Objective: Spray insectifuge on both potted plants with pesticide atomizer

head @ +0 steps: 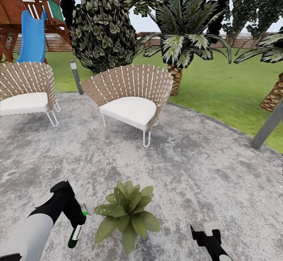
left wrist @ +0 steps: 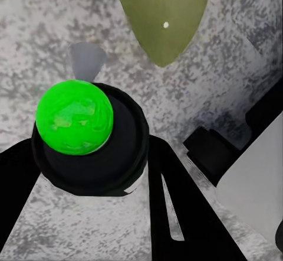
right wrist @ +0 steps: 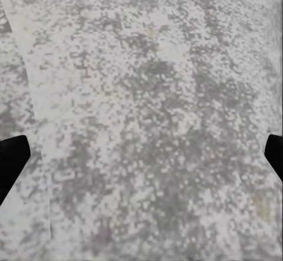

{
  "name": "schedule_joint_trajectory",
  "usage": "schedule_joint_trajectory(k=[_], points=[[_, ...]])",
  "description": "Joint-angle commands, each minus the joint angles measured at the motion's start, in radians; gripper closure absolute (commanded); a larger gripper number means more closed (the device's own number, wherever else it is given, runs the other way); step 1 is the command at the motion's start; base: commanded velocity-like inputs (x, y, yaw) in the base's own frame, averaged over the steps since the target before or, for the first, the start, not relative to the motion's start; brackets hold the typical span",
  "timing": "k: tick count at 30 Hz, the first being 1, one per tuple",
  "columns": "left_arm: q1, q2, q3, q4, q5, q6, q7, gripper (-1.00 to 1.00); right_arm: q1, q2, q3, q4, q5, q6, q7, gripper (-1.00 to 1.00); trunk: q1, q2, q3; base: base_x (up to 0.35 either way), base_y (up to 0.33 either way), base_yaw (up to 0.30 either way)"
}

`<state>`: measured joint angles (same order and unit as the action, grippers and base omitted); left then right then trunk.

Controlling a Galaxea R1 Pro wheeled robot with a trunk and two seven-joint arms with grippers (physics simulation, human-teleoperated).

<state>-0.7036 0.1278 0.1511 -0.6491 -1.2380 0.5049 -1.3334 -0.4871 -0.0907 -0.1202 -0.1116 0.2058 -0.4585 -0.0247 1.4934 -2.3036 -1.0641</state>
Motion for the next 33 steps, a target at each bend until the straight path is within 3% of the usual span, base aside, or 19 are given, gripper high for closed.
schedule_joint_trajectory(k=[1, 7, 12, 16, 18, 22, 28, 33], points=[[0.0, -0.002, 0.003, -0.002, -0.006, 0.011, -0.007, 1.0, -0.001, 0.0, -0.007, 0.001, 0.011, -0.003, -0.003, -1.0, -0.001, 0.0, -0.001, -0.221, -0.096, 0.0], [0.002, 0.0, 0.006, 0.008, -0.006, 0.011, -0.004, 1.0, -0.001, 0.0, -0.007, 0.001, 0.011, -0.003, -0.003, -1.0, -0.001, 0.0, -0.001, -0.026, -0.011, 0.05], [0.008, 0.0, 0.017, 0.023, -0.001, 0.011, 0.058, 1.0, 0.0, 0.0, -0.006, 0.001, 0.011, -0.003, -0.003, -1.0, -0.001, 0.0, -0.001, 0.0, 0.0, 0.26], [0.023, 0.002, 0.018, 0.071, 0.026, 0.011, 0.092, 1.0, -0.001, 0.0, -0.006, 0.002, 0.011, -0.003, -0.003, -1.0, -0.001, 0.0, -0.001, 0.0, 0.0, 0.171], [0.026, 0.001, 0.018, 0.08, 0.039, 0.011, 0.153, 1.0, -0.001, 0.0, -0.006, 0.002, 0.011, -0.003, -0.002, -1.0, -0.001, 0.0, -0.001, 0.0, 0.0, 0.024], [0.027, 0.0, 0.018, 0.083, 0.072, 0.009, 0.214, 1.0, 0.0, 0.0, -0.006, 0.002, 0.011, -0.003, -0.001, -1.0, -0.001, 0.0, -0.001, 0.0, 0.0, 0.005], [0.028, 0.005, 0.035, 0.104, 0.171, -0.025, 0.241, 1.0, -0.001, 0.0, -0.006, 0.003, 0.011, -0.003, -0.001, -1.0, -0.001, 0.0, -0.001, 0.0, 0.0, 0.0], [0.036, 0.006, 0.037, 0.109, 0.185, -0.107, 0.245, 1.0, 0.0, 0.0, -0.006, 0.002, 0.011, -0.003, -0.003, -1.0, -0.001, 0.0, -0.001, 0.0, 0.0, 0.0]])
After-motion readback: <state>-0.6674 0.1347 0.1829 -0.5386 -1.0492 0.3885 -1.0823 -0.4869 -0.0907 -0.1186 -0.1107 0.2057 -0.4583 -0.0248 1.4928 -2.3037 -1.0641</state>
